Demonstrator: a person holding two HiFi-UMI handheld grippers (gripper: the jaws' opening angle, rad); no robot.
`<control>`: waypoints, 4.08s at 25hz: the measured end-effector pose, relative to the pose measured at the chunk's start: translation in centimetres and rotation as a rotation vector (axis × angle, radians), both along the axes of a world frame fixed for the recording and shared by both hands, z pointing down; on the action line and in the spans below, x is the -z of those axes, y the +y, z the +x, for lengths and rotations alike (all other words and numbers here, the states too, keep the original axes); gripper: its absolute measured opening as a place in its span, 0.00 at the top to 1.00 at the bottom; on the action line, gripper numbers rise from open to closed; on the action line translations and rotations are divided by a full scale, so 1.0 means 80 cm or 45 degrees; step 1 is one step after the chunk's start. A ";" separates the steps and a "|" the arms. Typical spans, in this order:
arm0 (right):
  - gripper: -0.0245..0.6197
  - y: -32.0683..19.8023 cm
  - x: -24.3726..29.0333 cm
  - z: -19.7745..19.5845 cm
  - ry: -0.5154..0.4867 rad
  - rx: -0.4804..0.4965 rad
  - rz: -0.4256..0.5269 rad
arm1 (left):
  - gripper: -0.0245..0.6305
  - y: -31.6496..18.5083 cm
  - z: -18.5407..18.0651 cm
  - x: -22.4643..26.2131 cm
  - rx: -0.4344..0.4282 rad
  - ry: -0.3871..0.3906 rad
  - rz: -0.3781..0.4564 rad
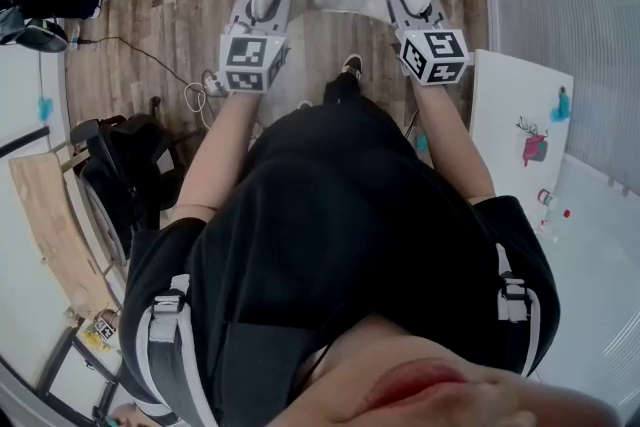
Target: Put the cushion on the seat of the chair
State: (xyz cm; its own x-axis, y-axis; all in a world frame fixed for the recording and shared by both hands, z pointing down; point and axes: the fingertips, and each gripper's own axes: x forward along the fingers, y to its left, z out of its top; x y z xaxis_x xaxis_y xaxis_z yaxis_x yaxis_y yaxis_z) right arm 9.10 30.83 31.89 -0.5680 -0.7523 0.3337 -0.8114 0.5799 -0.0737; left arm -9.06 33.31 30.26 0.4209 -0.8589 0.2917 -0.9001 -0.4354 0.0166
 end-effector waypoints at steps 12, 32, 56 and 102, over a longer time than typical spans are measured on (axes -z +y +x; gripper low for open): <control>0.88 -0.046 -0.024 0.016 -0.027 0.030 0.006 | 0.88 -0.043 0.018 -0.020 0.026 -0.017 0.015; 0.88 -0.193 -0.018 0.091 -0.054 0.112 -0.011 | 0.88 -0.176 0.092 -0.010 0.116 -0.054 -0.006; 0.88 -0.337 -0.036 0.073 -0.013 0.052 -0.024 | 0.88 -0.345 0.060 -0.039 0.072 -0.033 -0.017; 0.88 -0.663 -0.167 0.017 0.024 0.064 -0.261 | 0.88 -0.671 -0.012 -0.167 0.018 -0.066 -0.261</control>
